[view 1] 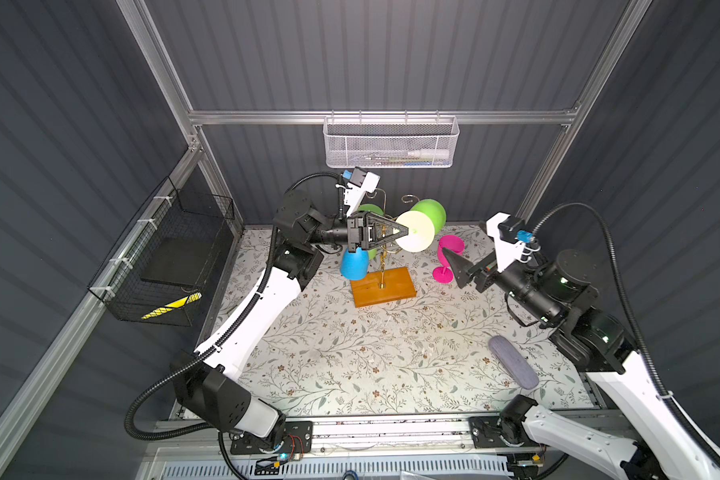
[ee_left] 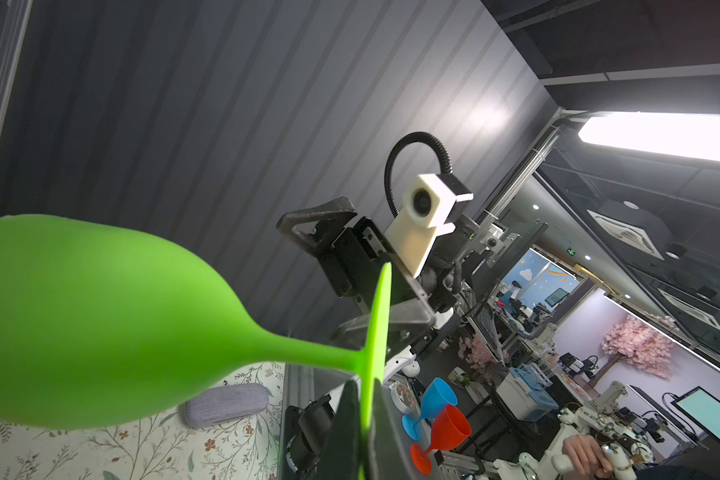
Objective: Take the wine glass off the wine glass rack
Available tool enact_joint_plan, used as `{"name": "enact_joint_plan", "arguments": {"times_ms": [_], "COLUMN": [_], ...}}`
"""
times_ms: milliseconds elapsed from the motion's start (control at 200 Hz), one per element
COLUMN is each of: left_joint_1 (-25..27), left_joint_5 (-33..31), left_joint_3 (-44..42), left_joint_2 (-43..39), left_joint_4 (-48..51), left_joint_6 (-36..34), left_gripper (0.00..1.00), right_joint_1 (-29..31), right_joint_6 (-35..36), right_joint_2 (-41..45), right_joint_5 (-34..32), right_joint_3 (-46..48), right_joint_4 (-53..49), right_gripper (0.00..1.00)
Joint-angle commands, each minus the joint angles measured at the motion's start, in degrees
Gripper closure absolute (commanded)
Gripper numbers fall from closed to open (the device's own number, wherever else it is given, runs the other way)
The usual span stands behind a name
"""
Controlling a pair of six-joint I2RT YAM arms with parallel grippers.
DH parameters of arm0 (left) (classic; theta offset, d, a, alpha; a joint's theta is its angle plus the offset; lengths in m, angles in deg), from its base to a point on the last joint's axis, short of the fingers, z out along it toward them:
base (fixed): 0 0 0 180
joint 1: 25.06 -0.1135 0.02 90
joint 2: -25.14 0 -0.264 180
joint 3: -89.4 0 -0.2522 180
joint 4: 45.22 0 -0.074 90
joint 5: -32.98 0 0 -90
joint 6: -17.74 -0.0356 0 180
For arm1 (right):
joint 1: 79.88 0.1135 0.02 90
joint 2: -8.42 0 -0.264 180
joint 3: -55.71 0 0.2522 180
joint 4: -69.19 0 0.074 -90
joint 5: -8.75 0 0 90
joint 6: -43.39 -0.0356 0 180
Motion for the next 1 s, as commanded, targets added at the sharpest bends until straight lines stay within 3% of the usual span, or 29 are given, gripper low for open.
{"name": "enact_joint_plan", "arguments": {"times_ms": [0, 120, 405, 605, 995], "left_joint_1": [0.28, 0.28, 0.28, 0.28, 0.28], "left_joint_5": [2.06, 2.19, 2.36, 2.71, 3.38], "left_joint_3": [0.49, 0.66, 0.5, 0.16, -0.26], "left_joint_2": [-0.26, 0.04, -0.06, -0.17, 0.14], "left_joint_4": [-3.01, -3.0, -3.3, -5.56, -13.03], "left_joint_6": [2.77, 4.3, 5.85, 8.1, 14.87], "left_gripper": [1.0, 1.0, 1.0, 1.0, 1.0], "right_joint_1": [0.36, 0.42, 0.37, -0.75, -4.5], "right_joint_6": [13.26, 18.5, 23.26, 22.77, 19.14], "right_joint_2": [-1.09, -2.62, -8.13, -11.08, -16.09], "right_joint_5": [1.65, 2.8, 4.5, 5.61, 13.72], "right_joint_3": [2.03, 3.12, 0.72, -0.63, -4.28], "right_joint_4": [6.09, 10.47, 14.18, 16.35, 14.53], "right_gripper": [0.01, 0.01, 0.01, 0.01, 0.01]}}
